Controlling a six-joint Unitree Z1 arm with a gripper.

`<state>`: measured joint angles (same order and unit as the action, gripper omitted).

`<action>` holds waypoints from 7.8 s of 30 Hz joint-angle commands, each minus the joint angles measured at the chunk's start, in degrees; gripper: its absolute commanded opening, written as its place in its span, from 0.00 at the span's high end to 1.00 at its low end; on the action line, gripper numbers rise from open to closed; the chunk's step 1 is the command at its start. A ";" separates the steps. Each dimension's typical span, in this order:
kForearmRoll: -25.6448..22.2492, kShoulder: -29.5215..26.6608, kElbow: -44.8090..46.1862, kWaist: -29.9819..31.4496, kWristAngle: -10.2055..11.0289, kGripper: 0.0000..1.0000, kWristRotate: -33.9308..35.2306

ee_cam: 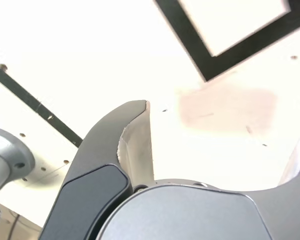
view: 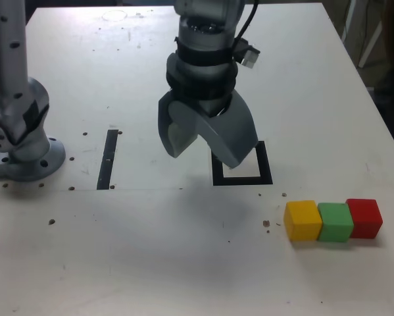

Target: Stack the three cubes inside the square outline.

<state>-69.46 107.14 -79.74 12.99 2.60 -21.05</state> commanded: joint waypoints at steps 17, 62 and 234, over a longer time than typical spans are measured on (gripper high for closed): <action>-11.65 16.50 -26.80 0.90 2.72 0.02 -14.39; -23.93 45.47 -79.90 5.44 12.67 0.02 -35.43; -6.98 18.08 -16.18 -8.42 4.85 0.01 16.22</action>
<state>-76.32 124.99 -95.81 4.68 7.19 -4.73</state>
